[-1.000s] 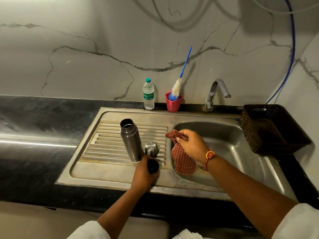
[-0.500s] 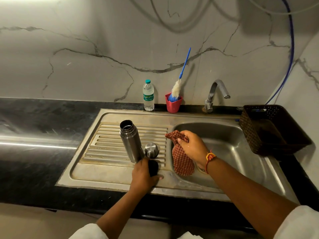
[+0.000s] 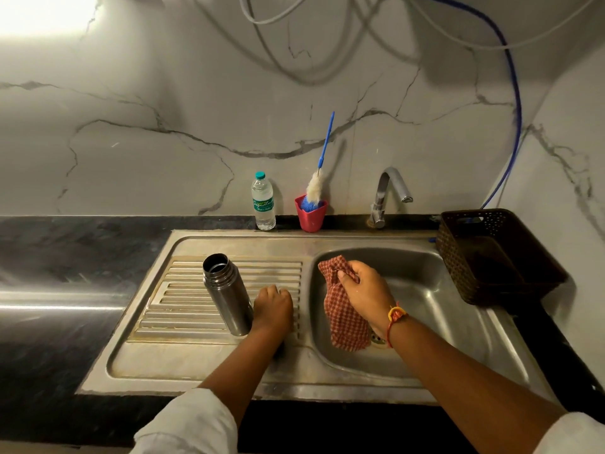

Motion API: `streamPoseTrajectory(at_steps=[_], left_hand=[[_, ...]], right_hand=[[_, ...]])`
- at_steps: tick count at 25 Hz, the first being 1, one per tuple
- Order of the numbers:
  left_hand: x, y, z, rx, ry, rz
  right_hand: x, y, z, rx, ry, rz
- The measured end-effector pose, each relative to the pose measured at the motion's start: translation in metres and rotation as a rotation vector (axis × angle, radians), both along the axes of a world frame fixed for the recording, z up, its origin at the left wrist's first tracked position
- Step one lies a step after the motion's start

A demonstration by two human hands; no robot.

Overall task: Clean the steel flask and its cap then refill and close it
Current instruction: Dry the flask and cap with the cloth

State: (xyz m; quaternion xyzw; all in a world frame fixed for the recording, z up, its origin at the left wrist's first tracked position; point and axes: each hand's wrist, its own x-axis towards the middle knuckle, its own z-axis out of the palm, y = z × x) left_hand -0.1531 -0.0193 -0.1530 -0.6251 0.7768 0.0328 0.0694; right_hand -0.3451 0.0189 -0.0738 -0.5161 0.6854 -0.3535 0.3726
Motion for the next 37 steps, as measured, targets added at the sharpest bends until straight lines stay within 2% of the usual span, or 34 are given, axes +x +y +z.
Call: streamPoseTrajectory(at_steps=[4,7,10,14,16,18,21,26,29,33,37], left_hand=[[0.000,-0.011,-0.002,0.064,-0.113,0.029],[-0.004,-0.015,-0.002,0.028,-0.007,0.070],[-0.018,-0.020,0.015,0.022,0.409,0.163],[-0.057,-0.002,0.068,0.364,1.352,0.400],[-0.075,0.009,0.089,0.451,1.583,0.388],[-0.085,0.015,0.099,0.489,1.716,0.378],[-0.094,0.017,0.104,0.543,1.764,0.334],[-0.115,0.020,0.105,0.303,1.388,0.174],[-0.122,0.022,0.107,0.326,1.395,0.195],[-0.132,0.033,0.111,0.425,1.390,0.091],[-0.138,0.030,0.115,0.431,1.548,0.168]], right_hand=[[-0.014,-0.001,-0.003,0.008,-0.030,-0.053],[-0.027,0.000,-0.007,0.043,-0.151,-0.104],[-0.040,0.001,-0.006,0.055,-0.220,-0.082],[-0.047,0.006,0.007,-0.174,0.019,0.015],[-0.050,0.006,0.017,-0.320,0.122,0.039],[-0.059,0.004,0.026,-0.425,0.206,0.058],[-0.074,0.002,0.037,-0.481,0.310,0.107],[-0.091,0.007,0.045,-0.429,0.520,0.211],[-0.094,0.017,0.044,-0.398,0.734,0.356],[-0.110,0.004,0.059,-0.261,0.751,0.393],[-0.099,0.013,0.060,-0.347,0.851,0.420]])
